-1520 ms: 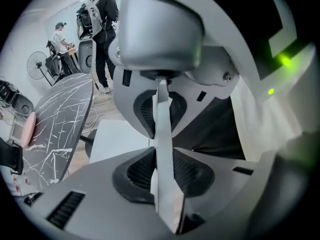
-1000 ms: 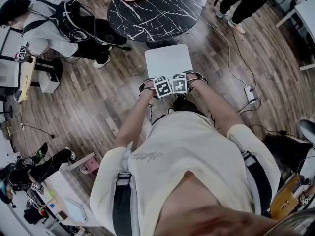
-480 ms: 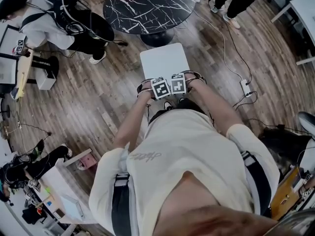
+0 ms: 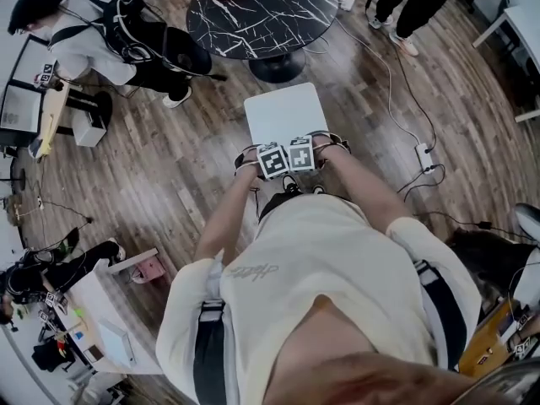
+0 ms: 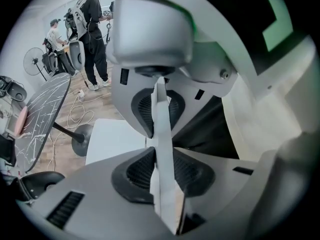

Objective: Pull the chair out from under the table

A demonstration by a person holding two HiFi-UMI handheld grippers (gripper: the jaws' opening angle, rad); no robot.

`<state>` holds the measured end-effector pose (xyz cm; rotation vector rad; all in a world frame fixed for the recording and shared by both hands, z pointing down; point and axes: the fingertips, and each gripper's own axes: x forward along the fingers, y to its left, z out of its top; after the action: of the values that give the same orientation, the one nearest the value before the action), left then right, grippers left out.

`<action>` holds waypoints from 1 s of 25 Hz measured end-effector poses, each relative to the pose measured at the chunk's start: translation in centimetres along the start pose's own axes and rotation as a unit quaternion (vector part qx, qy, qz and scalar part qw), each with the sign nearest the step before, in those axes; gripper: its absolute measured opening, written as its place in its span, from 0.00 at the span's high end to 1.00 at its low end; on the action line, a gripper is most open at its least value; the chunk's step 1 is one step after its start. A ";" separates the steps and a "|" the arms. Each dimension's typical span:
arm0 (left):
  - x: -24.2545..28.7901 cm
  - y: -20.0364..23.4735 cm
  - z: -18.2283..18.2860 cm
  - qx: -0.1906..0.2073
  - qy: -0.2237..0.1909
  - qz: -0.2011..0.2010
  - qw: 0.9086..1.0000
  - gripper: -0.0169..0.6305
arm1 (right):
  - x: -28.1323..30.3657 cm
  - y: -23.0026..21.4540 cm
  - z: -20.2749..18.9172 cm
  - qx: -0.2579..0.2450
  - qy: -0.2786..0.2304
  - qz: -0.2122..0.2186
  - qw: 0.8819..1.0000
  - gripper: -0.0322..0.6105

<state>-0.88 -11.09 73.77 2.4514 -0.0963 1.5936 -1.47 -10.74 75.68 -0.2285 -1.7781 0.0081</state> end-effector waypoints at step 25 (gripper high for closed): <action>0.5 -5.7 -0.7 -0.073 -0.004 0.035 0.997 0.82 | 0.7 5.6 -0.7 -0.029 -0.021 -0.030 0.999 0.79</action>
<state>-0.32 -5.34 73.71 2.3682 -0.2933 1.5455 -0.12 -5.22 75.77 -0.2181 -1.8284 -0.0809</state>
